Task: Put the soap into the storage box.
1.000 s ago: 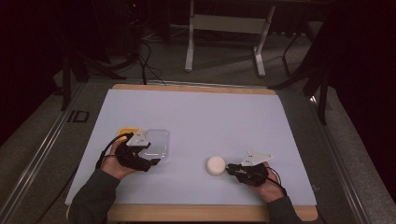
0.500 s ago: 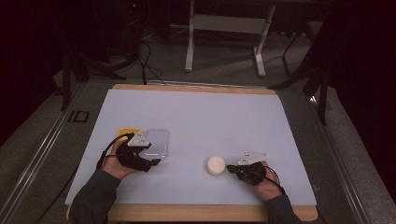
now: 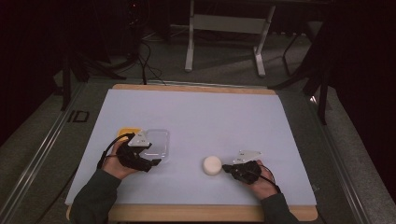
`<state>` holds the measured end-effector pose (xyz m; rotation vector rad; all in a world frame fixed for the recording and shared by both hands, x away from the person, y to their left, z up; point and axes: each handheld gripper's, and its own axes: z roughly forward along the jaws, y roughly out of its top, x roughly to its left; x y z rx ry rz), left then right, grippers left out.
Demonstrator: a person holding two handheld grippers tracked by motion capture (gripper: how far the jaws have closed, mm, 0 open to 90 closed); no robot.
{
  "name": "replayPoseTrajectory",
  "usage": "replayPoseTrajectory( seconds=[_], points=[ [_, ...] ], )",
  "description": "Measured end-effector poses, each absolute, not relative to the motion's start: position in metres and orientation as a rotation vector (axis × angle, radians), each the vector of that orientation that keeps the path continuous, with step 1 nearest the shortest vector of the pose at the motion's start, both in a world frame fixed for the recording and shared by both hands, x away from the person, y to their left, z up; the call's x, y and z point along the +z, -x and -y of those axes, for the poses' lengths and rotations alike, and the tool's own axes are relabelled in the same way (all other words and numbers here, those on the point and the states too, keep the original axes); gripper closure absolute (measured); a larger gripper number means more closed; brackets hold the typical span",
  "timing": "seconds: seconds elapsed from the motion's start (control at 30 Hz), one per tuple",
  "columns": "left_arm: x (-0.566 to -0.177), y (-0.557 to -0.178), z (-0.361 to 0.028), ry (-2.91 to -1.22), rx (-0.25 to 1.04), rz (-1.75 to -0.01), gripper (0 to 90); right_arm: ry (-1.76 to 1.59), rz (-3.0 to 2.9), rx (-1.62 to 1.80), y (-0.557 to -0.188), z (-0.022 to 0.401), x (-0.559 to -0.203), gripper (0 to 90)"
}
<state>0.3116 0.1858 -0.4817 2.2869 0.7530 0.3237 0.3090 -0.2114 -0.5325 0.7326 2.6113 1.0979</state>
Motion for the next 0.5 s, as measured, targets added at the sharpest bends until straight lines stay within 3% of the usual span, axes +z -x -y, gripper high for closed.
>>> replayPoseTrajectory(
  seconds=[0.5],
  points=[
    [-0.483, -0.311, -0.186, -2.285, 0.324, -0.753, 27.2, -0.712, -2.62, 1.15, -0.313, 0.182, -0.533, 90.0]
  ],
)
